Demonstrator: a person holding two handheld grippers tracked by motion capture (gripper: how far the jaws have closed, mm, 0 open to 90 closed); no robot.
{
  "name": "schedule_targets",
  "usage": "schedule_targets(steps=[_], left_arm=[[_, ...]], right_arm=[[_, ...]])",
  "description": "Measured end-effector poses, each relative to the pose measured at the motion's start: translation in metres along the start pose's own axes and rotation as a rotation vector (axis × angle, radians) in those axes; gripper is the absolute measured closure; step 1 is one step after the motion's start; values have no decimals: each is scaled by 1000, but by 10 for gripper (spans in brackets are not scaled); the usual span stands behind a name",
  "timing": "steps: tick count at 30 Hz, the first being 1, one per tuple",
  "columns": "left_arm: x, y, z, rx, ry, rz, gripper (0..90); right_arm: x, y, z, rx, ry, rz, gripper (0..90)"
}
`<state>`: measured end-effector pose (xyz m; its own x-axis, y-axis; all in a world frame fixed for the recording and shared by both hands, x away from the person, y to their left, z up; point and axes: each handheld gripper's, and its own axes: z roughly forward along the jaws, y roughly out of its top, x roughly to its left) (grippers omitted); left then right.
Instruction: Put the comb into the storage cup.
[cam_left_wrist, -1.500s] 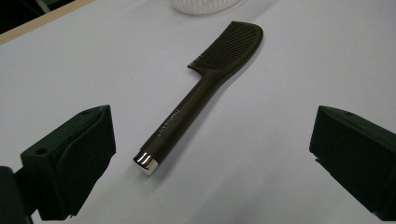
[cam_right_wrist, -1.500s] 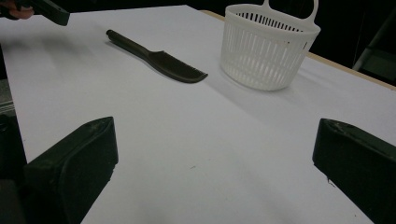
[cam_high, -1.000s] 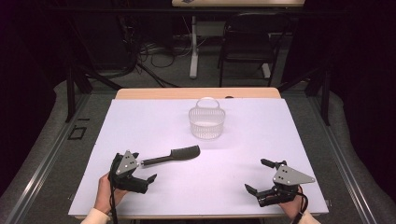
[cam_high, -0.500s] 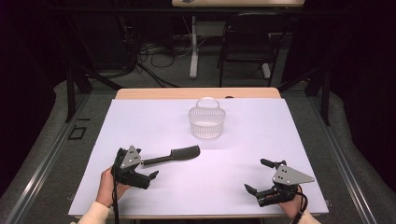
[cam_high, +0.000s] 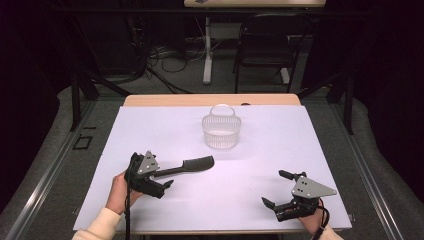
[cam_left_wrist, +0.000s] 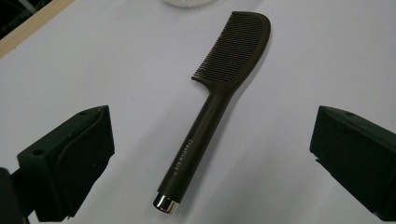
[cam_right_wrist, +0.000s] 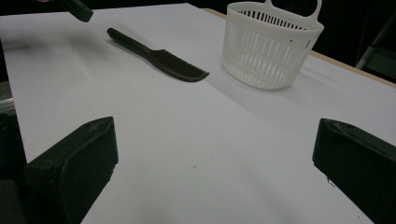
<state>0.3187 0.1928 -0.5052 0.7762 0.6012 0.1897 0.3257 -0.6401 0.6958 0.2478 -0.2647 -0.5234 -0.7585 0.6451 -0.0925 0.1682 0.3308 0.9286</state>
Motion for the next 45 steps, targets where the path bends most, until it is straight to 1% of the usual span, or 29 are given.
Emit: schedule_targets(steps=[8, 9, 10, 14, 15, 16, 19, 22, 26, 33, 40, 45], left_arm=[[3, 11, 3, 35, 5, 40, 0], [3, 12, 3, 36, 7, 40, 0], [4, 13, 3, 47, 8, 51, 0], [4, 18, 5, 64, 3, 62, 0], [5, 19, 6, 72, 3, 75, 0], [5, 20, 6, 78, 3, 80, 0], [5, 23, 9, 93, -6, 84, 0], [6, 26, 11, 109, -11, 97, 0], [8, 28, 14, 123, -19, 100, 0], [10, 34, 21, 163, -36, 126, 0], [12, 38, 29, 198, -49, 143, 0], [14, 39, 34, 248, -52, 168, 0]], right_arm=[[0, 0, 0, 0, 0, 1, 0], [0, 0, 0, -1, 0, 1, 0], [0, 0, 0, 0, 1, 1, 0], [0, 0, 0, -3, 2, 1, 0], [0, 0, 0, 0, 1, 1, 0], [0, 0, 0, 0, 1, 1, 0], [0, 0, 0, 0, 1, 1, 0], [0, 0, 0, 0, 2, 0, 0], [0, 0, 0, -1, 2, 1, 0], [0, 0, 0, 0, 3, 2, 0], [0, 0, 0, -1, 4, 4, 0], [-1, 0, 0, -5, 5, 2, 0]])
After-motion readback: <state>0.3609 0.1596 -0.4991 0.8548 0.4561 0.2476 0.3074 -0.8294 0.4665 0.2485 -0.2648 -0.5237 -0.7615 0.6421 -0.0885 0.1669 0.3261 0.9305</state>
